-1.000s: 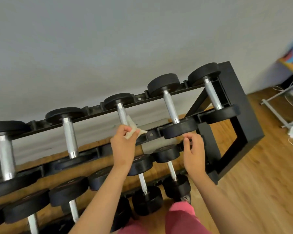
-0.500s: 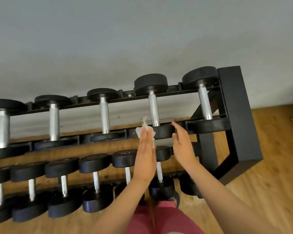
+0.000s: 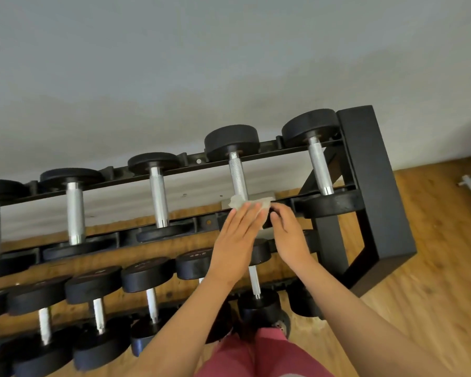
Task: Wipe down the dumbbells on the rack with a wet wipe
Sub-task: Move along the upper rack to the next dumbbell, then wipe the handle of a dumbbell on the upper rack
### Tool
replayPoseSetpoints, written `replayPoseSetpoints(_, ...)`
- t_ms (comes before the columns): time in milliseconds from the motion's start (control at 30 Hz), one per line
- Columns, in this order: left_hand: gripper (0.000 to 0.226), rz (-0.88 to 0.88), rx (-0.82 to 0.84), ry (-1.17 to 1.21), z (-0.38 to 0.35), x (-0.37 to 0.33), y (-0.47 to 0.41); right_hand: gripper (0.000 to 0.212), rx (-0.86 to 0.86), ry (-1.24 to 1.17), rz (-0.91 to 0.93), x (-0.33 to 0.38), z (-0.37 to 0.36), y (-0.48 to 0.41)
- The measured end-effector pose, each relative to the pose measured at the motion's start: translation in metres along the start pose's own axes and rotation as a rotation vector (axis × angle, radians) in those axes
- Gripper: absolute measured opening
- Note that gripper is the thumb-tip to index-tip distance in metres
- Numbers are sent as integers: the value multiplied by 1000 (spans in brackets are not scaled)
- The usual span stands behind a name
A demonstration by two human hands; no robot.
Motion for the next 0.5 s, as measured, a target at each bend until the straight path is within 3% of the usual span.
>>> replayPoseSetpoints(67, 70, 92, -68, 143, 12, 20, 17, 23, -69, 55, -46, 4, 4, -5)
replayPoseSetpoints(167, 51, 518, -242, 445, 30, 66, 42, 19, -184, 87, -90, 21, 4, -16)
replayPoseSetpoints(233, 46, 651, -323, 527, 44, 78, 32, 19, -207, 127, -102, 34, -7, -26)
replayPoseSetpoints(500, 44, 502, -484, 671, 105, 103, -73, 26, -340, 336, -19, 45, -15, -28)
Point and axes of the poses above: each hand's wrist, its own y-axis away from the middle knuckle, its own z-axis out of the back of the hand, x = y × z, the point moved 10 cm from there along -y, towards the middle knuckle, and after that the axes turned 11 degrees about y, right-handed, at the moved point
